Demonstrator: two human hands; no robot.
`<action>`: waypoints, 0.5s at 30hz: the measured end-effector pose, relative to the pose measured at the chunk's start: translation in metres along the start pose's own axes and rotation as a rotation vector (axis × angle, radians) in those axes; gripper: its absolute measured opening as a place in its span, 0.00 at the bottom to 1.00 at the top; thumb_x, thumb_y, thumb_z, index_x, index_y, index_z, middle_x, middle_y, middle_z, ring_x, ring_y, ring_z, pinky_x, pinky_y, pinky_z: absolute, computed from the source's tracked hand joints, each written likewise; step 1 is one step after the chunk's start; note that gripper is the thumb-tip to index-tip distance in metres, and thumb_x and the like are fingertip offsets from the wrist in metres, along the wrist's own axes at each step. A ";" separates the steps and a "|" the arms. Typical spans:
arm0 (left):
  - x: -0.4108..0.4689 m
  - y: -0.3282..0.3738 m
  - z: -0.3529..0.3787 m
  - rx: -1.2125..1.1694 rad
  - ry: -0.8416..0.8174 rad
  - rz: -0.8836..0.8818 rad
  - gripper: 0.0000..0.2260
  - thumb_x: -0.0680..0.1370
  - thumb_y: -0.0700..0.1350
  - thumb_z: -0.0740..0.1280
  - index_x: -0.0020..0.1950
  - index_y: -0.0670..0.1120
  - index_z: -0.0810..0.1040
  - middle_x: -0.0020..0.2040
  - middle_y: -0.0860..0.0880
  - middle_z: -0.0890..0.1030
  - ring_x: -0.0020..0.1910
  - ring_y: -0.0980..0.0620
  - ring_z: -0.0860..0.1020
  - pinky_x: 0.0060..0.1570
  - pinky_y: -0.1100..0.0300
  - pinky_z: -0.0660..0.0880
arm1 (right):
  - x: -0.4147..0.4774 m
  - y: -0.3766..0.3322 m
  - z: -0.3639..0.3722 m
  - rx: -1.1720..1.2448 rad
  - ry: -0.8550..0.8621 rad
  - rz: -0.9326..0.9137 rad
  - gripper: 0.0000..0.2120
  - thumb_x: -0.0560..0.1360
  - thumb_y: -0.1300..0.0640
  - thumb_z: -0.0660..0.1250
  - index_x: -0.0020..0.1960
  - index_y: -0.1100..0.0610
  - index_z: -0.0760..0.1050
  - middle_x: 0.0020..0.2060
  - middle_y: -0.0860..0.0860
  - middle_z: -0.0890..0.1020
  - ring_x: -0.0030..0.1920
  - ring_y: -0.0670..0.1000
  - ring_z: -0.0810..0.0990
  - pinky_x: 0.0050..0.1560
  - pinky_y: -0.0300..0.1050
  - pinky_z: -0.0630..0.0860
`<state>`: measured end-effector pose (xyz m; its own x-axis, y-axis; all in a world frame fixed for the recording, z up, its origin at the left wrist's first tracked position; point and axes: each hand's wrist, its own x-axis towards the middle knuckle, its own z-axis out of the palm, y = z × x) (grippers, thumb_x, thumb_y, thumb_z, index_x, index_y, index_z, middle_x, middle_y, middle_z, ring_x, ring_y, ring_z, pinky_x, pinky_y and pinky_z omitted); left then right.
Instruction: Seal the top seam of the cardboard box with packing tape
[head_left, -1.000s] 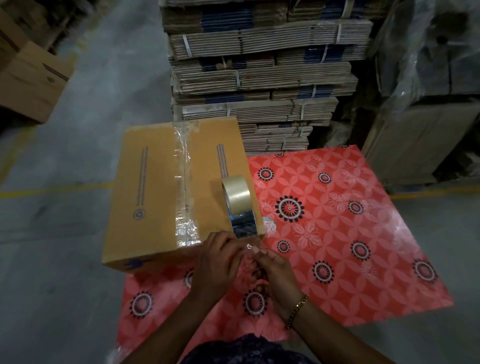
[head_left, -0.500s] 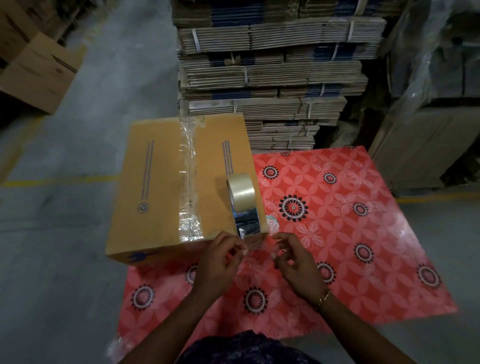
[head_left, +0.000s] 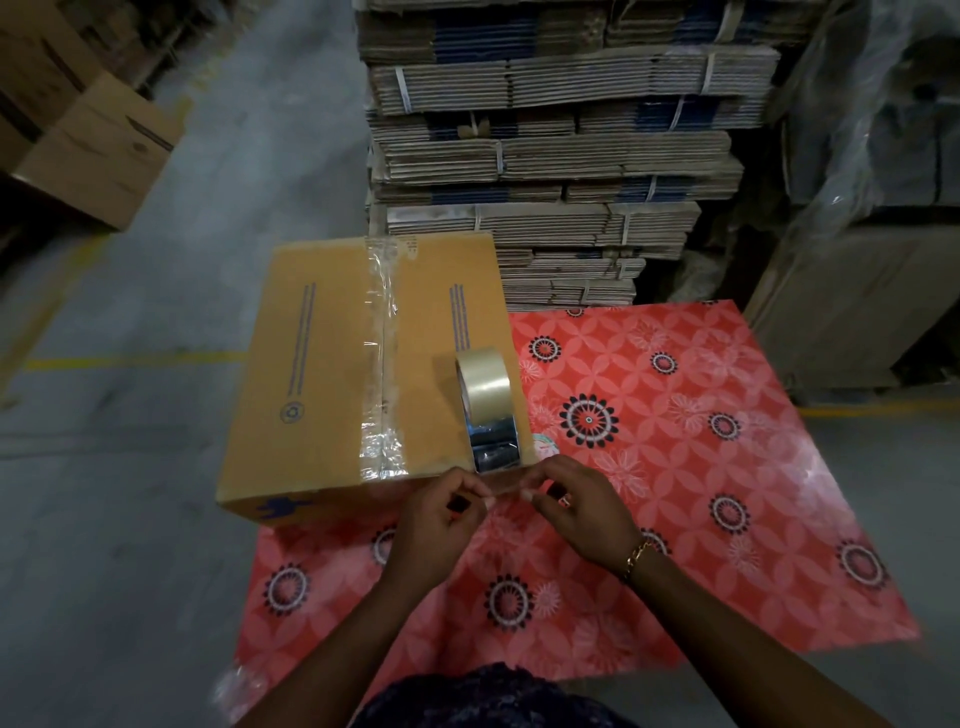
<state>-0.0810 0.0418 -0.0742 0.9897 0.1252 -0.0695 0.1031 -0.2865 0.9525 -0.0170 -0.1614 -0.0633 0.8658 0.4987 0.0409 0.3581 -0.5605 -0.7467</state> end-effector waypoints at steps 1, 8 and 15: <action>0.000 0.000 0.000 -0.023 0.000 -0.023 0.03 0.74 0.45 0.72 0.43 0.52 0.80 0.41 0.51 0.84 0.39 0.52 0.82 0.41 0.49 0.78 | 0.000 0.000 -0.001 0.016 -0.005 0.009 0.02 0.76 0.53 0.69 0.48 0.49 0.80 0.44 0.43 0.81 0.41 0.44 0.80 0.41 0.42 0.77; 0.001 0.005 0.004 -0.170 0.021 -0.210 0.04 0.75 0.42 0.75 0.42 0.47 0.81 0.36 0.48 0.84 0.34 0.51 0.81 0.34 0.51 0.80 | 0.005 -0.004 -0.005 0.203 -0.050 0.145 0.02 0.76 0.59 0.71 0.45 0.53 0.80 0.40 0.44 0.83 0.36 0.40 0.79 0.35 0.30 0.71; 0.000 0.012 0.017 -0.375 0.129 -0.414 0.04 0.75 0.40 0.73 0.42 0.41 0.81 0.39 0.40 0.85 0.40 0.44 0.84 0.34 0.55 0.80 | 0.009 -0.006 -0.005 0.268 -0.074 0.243 0.06 0.75 0.58 0.71 0.42 0.50 0.78 0.35 0.45 0.81 0.35 0.42 0.79 0.32 0.32 0.73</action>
<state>-0.0780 0.0226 -0.0678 0.8516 0.2772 -0.4449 0.4140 0.1648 0.8952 -0.0099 -0.1574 -0.0551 0.8831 0.4245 -0.1997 0.0327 -0.4804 -0.8764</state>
